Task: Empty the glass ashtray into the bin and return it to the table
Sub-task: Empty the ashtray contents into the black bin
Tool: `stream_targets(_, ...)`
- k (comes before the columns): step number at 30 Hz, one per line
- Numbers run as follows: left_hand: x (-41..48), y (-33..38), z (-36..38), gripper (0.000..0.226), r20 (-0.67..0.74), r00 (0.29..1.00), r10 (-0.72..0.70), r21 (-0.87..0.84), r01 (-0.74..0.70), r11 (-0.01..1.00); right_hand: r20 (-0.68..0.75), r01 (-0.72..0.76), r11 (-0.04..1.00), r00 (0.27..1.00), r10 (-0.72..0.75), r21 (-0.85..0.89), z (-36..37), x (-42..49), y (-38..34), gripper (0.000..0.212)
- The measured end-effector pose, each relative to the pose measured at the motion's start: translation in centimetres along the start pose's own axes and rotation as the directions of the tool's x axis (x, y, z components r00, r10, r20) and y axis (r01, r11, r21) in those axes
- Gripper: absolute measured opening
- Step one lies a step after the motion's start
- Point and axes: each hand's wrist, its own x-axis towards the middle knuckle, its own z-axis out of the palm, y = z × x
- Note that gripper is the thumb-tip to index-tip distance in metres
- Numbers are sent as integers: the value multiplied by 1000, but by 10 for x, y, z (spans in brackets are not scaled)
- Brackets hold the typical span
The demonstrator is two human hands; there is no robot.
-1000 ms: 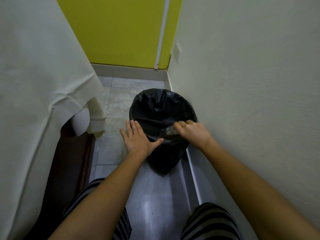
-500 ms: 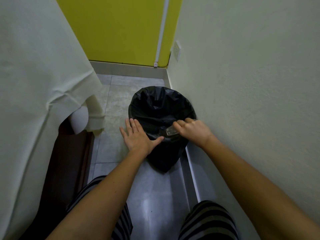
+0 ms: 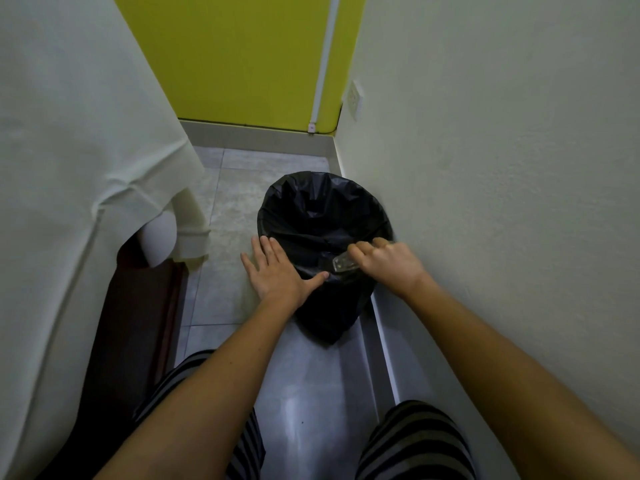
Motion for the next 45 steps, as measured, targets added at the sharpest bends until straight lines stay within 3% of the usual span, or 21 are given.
stream_targets(2,0,0,-1,132,4,1000,-6,-3,6,1000,-15,-70,997,997,70,40,-3,2,2,19)
stream_targets(6,0,1,-2,132,12,1000,-6,16,6,1000,-13,53,998,998,-54,-46,-2,-1,1,14)
stream_targets(9,0,1,0,132,8,1000,-17,7,17,1000,-23,-37,999,999,37,-12,-5,-1,3,14)
stream_targets(13,-1,3,1,132,8,1000,-11,13,11,1000,-43,82,993,995,-86,-81,-4,-5,3,17)
stream_targets(17,-1,3,0,131,8,1000,-25,7,25,1000,-62,-31,999,998,31,-7,-10,1,8,17)
stream_targets(21,-4,6,2,131,10,1000,-18,10,18,1000,-54,62,996,996,-65,-66,-6,-8,2,16)
stream_targets(25,-3,6,2,130,7,1000,-24,-13,25,1000,-121,-133,991,984,132,0,-8,-5,4,20)
stream_targets(27,-2,8,1,129,21,1000,-23,-18,23,1000,-157,-111,994,982,109,-5,-4,-11,0,16)
stream_targets(30,-3,11,1,130,30,999,-17,-12,18,1000,-77,-50,998,996,52,30,-3,-17,-4,18)
stream_targets(33,-1,8,-2,128,27,1000,0,-37,1,999,-4,-272,951,961,275,145,-14,-3,5,28)
stream_targets(36,6,6,-7,122,-44,994,97,-153,-103,983,182,-512,719,853,489,470,-20,13,17,34)
stream_targets(38,12,7,-11,116,-91,965,247,-228,-262,938,272,-650,466,714,645,601,-18,19,26,32)
stream_targets(39,15,9,-15,115,-96,942,321,-256,-335,907,380,-692,289,641,667,661,-17,21,30,29)
stream_targets(40,18,12,-18,117,-88,922,378,-287,-387,876,511,-695,60,581,633,717,-17,23,33,24)
stream_targets(42,22,17,-25,127,-70,898,435,-363,-429,827,704,-582,-400,538,464,708,-16,23,32,16)
stream_targets(43,22,19,-28,133,-68,892,447,-396,-435,809,739,-526,-525,549,391,669,-14,22,31,17)
stream_targets(45,22,20,-31,141,-83,878,472,-410,-462,786,753,-497,-597,580,311,630,-14,20,26,17)
